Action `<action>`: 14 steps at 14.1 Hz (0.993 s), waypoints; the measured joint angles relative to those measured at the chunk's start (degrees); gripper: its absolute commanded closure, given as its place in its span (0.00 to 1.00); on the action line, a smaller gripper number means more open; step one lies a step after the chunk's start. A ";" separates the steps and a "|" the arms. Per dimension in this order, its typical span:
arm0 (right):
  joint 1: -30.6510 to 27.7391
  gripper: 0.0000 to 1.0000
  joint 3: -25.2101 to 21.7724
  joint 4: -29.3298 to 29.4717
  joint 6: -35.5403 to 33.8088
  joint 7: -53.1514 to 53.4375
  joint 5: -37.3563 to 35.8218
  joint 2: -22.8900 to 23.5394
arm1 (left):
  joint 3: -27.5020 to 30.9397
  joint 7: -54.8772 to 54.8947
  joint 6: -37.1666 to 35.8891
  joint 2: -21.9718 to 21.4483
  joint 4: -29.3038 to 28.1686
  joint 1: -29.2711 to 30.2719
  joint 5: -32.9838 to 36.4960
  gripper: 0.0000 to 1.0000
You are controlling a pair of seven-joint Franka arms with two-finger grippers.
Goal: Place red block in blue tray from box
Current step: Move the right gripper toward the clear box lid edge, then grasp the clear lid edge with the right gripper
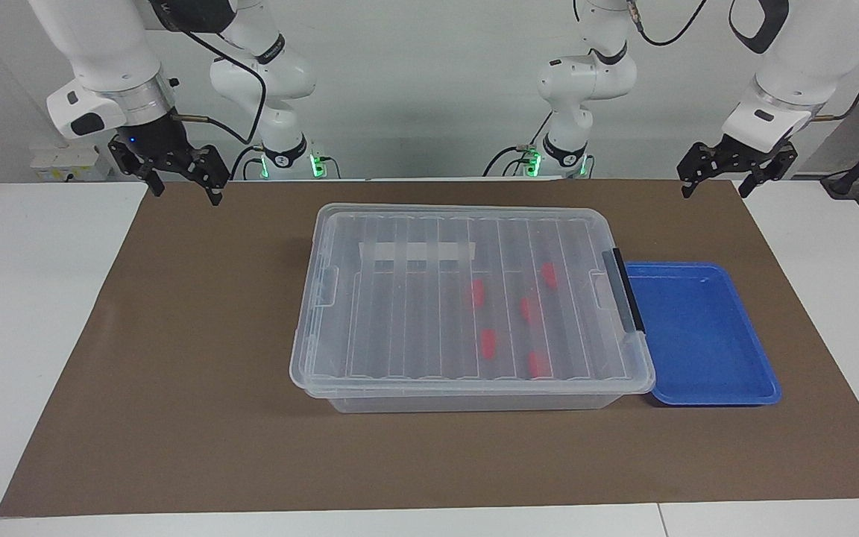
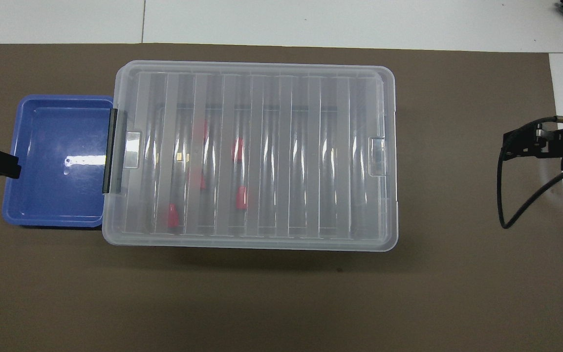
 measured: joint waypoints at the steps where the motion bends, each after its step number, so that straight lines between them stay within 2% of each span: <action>1: 0.02 0.00 0.02 0.07 0.00 0.00 0.00 0.00 | 0.00 0.00 0.00 0.00 0.00 0.00 0.00 0.00; 4: 0.30 0.00 0.32 0.15 0.26 0.00 0.01 0.01 | 0.00 0.00 0.00 0.00 0.00 0.00 0.00 0.00; 8: 1.69 0.00 0.54 -0.79 3.94 1.38 0.12 0.55 | 0.00 0.00 0.00 0.00 0.00 0.00 0.00 0.00; 14: 7.72 0.00 0.77 -7.41 16.28 9.92 0.62 1.96 | 0.00 0.00 0.00 0.00 0.00 0.00 0.00 0.00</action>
